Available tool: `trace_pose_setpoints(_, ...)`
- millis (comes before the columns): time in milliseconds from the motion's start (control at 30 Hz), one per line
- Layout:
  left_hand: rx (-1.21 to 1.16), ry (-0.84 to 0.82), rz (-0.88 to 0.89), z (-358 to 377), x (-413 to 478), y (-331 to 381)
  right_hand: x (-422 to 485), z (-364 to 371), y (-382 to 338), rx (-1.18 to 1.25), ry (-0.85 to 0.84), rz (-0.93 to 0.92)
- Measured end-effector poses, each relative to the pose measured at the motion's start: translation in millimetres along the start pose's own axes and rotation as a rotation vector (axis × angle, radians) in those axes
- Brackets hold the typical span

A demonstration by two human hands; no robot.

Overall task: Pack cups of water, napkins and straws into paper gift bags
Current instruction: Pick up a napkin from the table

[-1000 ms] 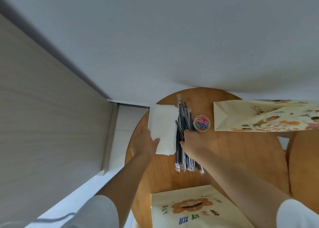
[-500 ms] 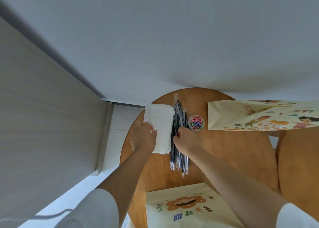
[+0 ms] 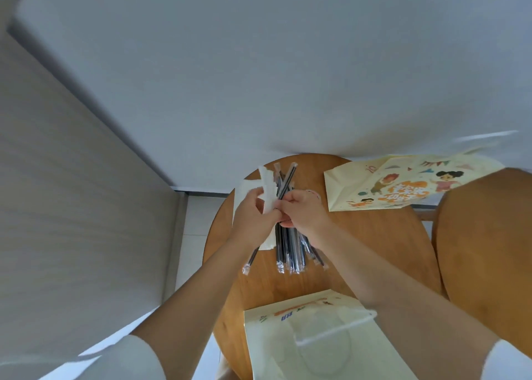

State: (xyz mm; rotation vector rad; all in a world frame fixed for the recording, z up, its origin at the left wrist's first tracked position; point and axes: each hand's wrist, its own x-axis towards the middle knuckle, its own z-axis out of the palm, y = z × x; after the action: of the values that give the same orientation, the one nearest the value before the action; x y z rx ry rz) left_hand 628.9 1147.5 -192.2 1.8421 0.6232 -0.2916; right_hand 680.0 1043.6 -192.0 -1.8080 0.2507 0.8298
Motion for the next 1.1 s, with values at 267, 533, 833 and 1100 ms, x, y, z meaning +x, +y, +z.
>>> trace_pose_setpoints(267,-0.002,-0.022,0.249,-10.7,-64.9,37.8,-74.0,-31.6,-24.5,0.039,0.074,-0.211)
trace_pose_setpoints(533,-0.097,-0.039,0.252,-6.7,-164.7,72.5,-179.8,-65.6,-39.2,0.002,-0.082,-0.464)
trace_pose_setpoints(833,0.194,0.516,0.283,16.8,-250.4,29.7,-255.3,-112.0,-32.9,-0.358,0.382,-0.885)
trace_pose_setpoints(1100,0.833,0.108,0.113,40.1,-272.3,-23.0,-294.6,-102.3,18.8,-0.428,0.268,-0.891)
